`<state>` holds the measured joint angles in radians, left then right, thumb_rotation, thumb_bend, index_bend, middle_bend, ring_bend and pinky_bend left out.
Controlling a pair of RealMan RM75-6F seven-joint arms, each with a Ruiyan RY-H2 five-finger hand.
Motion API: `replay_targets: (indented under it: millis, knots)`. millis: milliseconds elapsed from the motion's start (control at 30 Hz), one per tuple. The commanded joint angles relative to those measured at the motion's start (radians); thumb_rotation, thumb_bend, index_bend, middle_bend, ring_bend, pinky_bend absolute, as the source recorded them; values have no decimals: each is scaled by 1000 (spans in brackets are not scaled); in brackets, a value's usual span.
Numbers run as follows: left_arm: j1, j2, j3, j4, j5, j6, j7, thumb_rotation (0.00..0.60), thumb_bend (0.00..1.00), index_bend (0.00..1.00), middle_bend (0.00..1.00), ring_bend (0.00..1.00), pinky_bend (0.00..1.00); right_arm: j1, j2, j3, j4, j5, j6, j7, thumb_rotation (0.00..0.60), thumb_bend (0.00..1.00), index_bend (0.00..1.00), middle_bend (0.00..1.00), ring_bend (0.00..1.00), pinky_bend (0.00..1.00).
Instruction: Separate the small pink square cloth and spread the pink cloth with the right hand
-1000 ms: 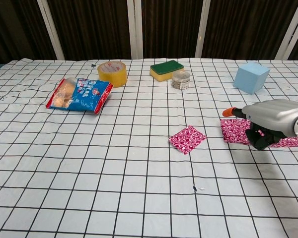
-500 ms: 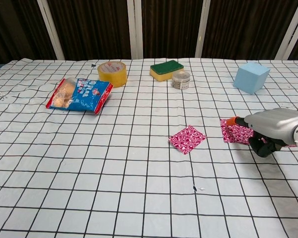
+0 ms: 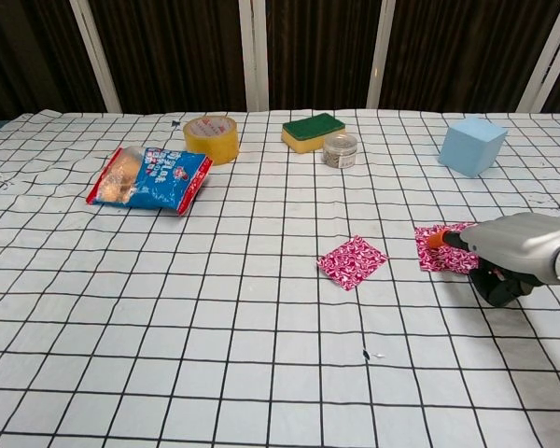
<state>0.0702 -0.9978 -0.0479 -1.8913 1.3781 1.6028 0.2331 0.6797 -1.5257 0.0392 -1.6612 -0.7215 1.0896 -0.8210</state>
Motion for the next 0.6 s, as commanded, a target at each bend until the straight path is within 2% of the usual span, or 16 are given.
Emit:
replay_targets:
  millis: [33,600]
  knots:
    - [-1,-2,3,-1,7,0,5,600,259,149,0,0,101,-1,2,-4,-2,-2,3,-1,600,785,110,833,775,537]
    - [1,-1,2,-2,2,3,2,600,259,149,0,0,101,-26,26,-51,-42,-39,23,12,600,785,109,833,775,538]
